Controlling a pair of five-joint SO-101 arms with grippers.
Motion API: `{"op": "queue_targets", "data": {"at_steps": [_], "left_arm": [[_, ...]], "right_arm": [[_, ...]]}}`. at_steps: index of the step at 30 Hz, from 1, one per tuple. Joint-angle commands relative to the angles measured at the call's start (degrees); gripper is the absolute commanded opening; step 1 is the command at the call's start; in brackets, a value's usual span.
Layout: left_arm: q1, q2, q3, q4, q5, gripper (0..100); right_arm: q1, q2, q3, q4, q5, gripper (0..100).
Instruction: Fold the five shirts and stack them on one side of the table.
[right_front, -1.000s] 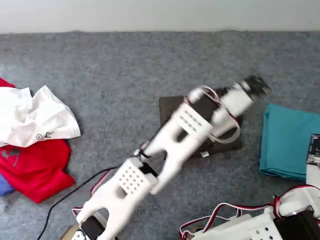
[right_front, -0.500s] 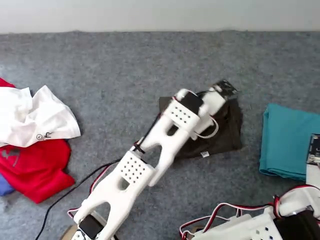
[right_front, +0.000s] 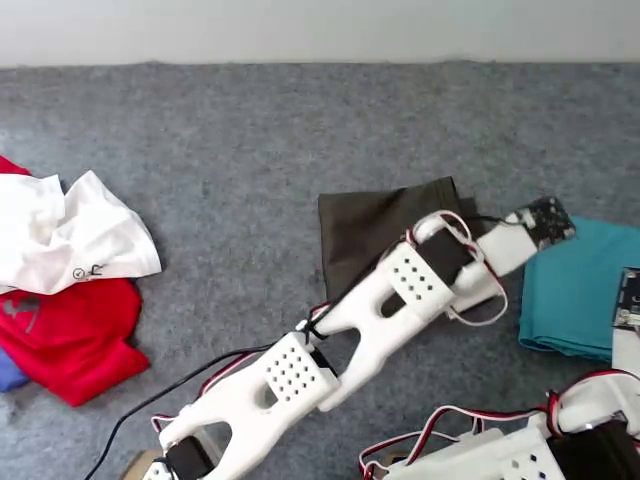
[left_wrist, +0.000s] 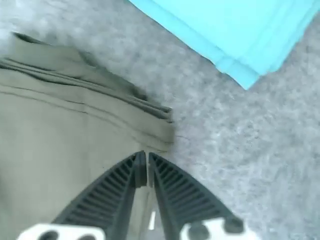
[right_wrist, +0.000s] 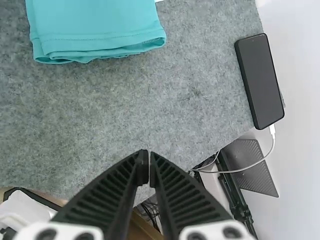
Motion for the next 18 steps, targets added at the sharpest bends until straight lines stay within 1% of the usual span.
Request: {"op": "queue_targets", "data": {"at_steps": [1, 5, 8, 13, 18], "left_arm": [[-4.48, -5.71, -2.68, 1.14, 0.00, 1], [-10.11, -6.33, -2.68, 1.14, 0.00, 1], [-11.60, -5.71, -1.27, 1.05, 0.00, 1], [-8.88, -1.85, 2.07, 0.00, 0.00, 1], [-3.34, 2.99, 1.98, -2.29, 0.00, 1]], "right_arm": [[0.31, -0.57, -0.18, 1.45, 0.35, 1.5], [0.31, -0.57, -0.18, 1.45, 0.35, 1.5], [0.22, -0.57, -0.18, 1.45, 0.35, 1.5], [0.22, -0.57, -0.18, 1.45, 0.35, 1.5], [0.22, -0.57, -0.18, 1.45, 0.35, 1.5]]}}
